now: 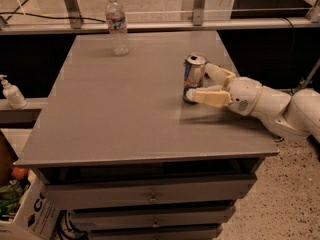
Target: Place redbull can upright
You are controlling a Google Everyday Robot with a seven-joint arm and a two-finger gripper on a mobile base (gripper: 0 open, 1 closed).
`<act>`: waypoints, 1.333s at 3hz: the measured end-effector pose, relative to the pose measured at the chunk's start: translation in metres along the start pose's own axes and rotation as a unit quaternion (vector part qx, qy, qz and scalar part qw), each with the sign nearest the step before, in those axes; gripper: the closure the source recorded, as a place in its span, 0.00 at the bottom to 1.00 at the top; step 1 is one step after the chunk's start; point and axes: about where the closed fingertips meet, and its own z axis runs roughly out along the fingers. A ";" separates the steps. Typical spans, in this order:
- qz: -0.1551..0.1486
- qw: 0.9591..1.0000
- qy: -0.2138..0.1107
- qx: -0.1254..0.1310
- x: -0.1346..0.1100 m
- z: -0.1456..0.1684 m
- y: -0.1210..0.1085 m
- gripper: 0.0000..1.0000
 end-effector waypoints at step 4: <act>-0.049 0.996 0.081 -0.005 -0.033 -0.060 -0.009 0.00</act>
Offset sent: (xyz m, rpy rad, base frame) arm -0.0134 -0.0552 0.0150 -0.0940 -0.0127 -0.0402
